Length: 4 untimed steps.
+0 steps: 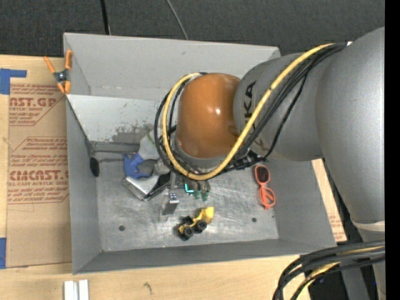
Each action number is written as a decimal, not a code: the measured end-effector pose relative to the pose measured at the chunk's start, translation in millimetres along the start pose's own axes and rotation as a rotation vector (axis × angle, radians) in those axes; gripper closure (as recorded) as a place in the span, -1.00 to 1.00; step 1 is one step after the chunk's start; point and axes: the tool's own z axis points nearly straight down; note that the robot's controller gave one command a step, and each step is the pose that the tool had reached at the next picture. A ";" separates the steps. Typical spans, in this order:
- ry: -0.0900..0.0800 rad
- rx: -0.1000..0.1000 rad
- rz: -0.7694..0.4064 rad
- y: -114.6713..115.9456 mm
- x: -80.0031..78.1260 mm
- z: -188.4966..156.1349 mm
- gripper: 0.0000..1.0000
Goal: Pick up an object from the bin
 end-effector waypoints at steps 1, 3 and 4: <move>-0.007 -0.001 0.002 -0.6 -2.1 -3.7 -1.00; -0.037 -0.005 -0.296 -23.5 -42.1 49.7 -1.00; -0.035 -0.016 -0.182 -24.1 -49.7 60.0 -1.00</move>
Offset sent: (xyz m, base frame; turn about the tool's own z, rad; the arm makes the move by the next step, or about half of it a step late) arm 0.0549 -0.0460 -0.0815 -0.2451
